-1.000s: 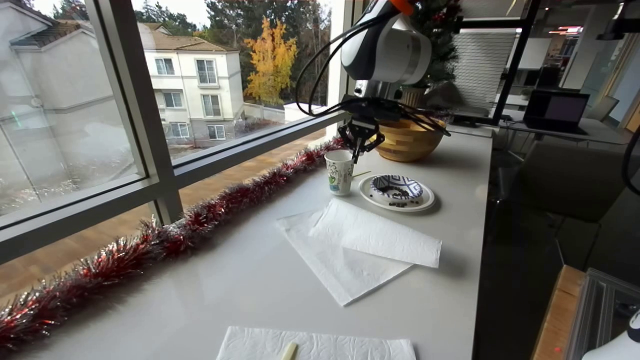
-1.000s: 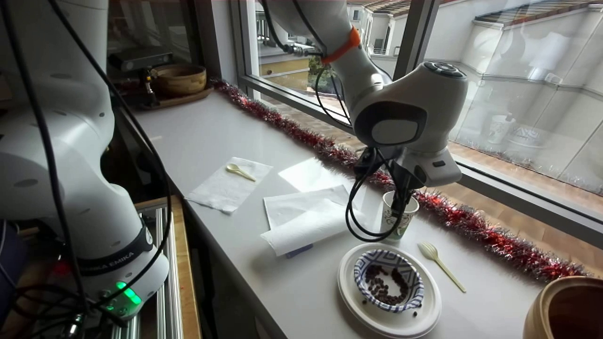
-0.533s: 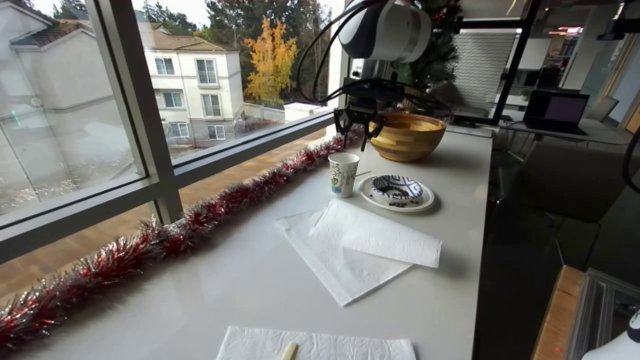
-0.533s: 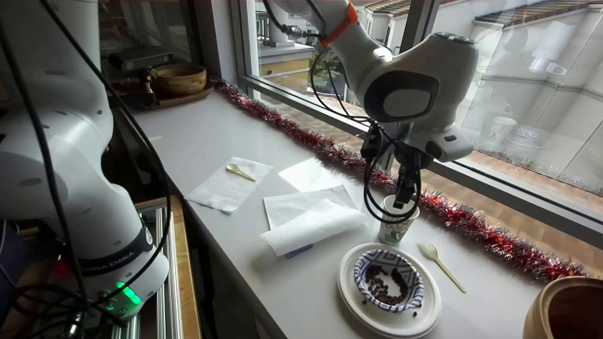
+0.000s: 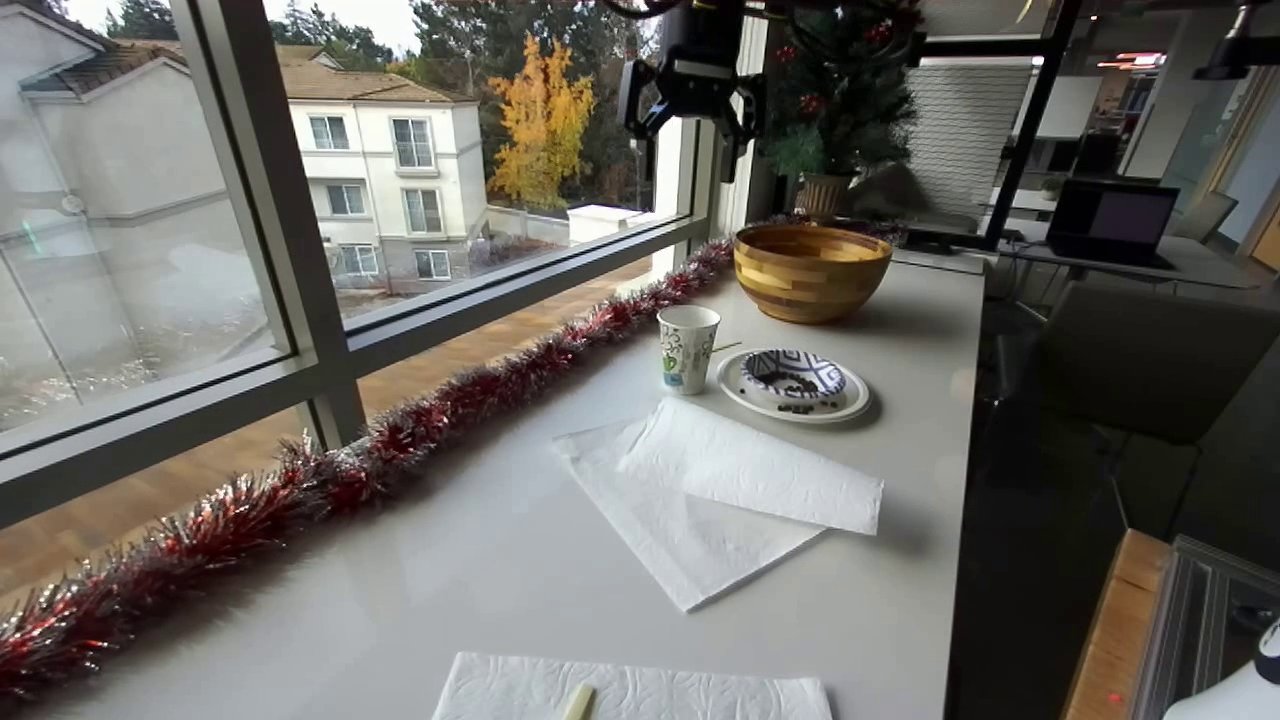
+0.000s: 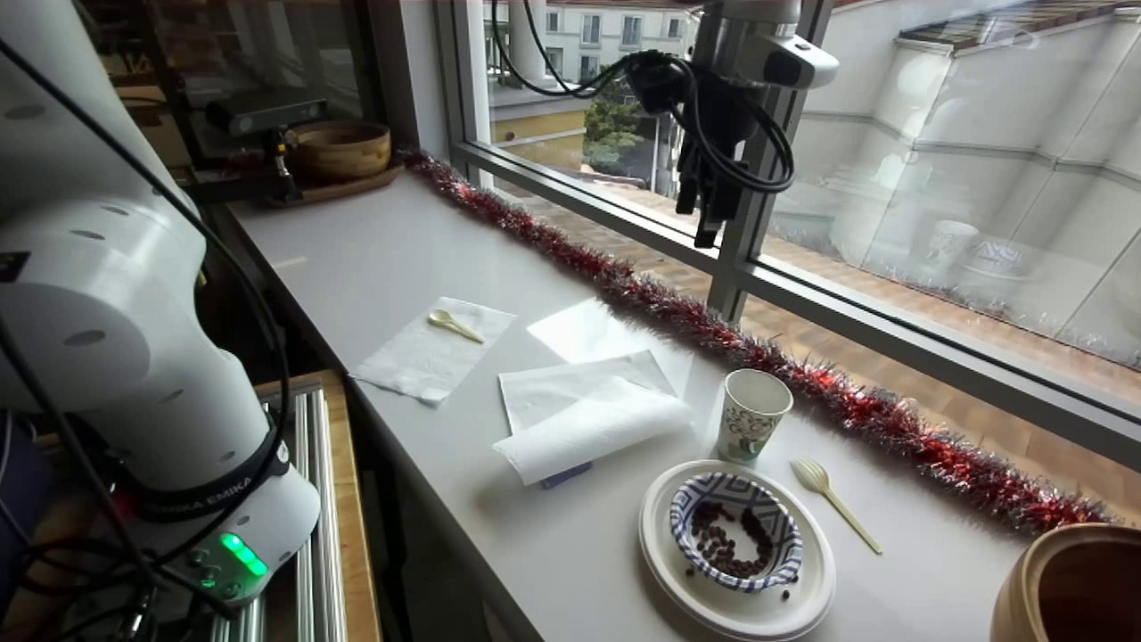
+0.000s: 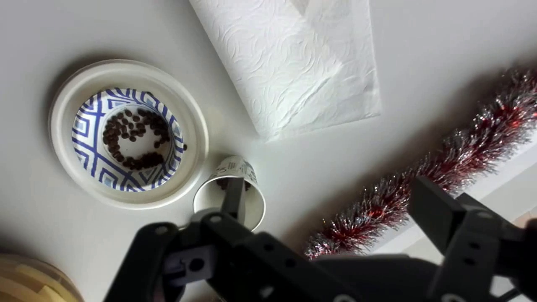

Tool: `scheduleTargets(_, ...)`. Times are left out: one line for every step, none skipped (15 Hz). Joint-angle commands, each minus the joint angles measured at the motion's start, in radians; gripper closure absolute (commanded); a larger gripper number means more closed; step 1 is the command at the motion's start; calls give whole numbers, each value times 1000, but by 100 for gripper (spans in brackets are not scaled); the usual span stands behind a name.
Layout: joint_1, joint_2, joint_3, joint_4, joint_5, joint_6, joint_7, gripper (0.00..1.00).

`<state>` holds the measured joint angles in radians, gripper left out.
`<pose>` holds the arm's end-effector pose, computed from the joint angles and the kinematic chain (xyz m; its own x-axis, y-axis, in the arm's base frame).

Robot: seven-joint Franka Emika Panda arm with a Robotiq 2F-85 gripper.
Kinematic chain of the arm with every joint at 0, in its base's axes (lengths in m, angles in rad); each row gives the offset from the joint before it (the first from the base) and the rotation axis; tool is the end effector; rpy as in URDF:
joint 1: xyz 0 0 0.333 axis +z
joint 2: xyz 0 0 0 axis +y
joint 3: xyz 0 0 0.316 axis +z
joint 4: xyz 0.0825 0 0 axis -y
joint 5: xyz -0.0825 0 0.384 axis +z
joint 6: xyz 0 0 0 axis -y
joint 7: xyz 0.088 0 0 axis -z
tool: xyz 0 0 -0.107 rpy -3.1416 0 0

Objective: Move the cup to the right

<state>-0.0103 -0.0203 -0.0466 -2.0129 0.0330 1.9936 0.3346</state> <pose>0.5475 -0.0293 0.4618 0.9191 -0.3939 -0.0095 -0.3940 -0.9186 -0.0296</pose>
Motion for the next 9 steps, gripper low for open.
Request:
scheduleTargets(3, -17, 23, 1, -6, -24, -6, 0)
scheduleTargets(9, -26, 31, 1, -9, -35, -8, 0)
scheduleTargets(11, -29, 34, 0, -11, -38, -11, 0)
scheduleTargets(10, -29, 33, -1, -12, -39, -17, 0)
scheduleTargets(8, -28, 31, -3, -13, -39, -22, 0)
scheduleTargets(6, -27, 29, -4, -13, -39, -26, 0)
scheduleTargets(6, -27, 28, -5, -13, -39, -28, 0)
scheduleTargets(6, -27, 28, -6, -13, -39, -28, 0)
scheduleTargets(6, -27, 28, -6, -13, -39, -28, 0)
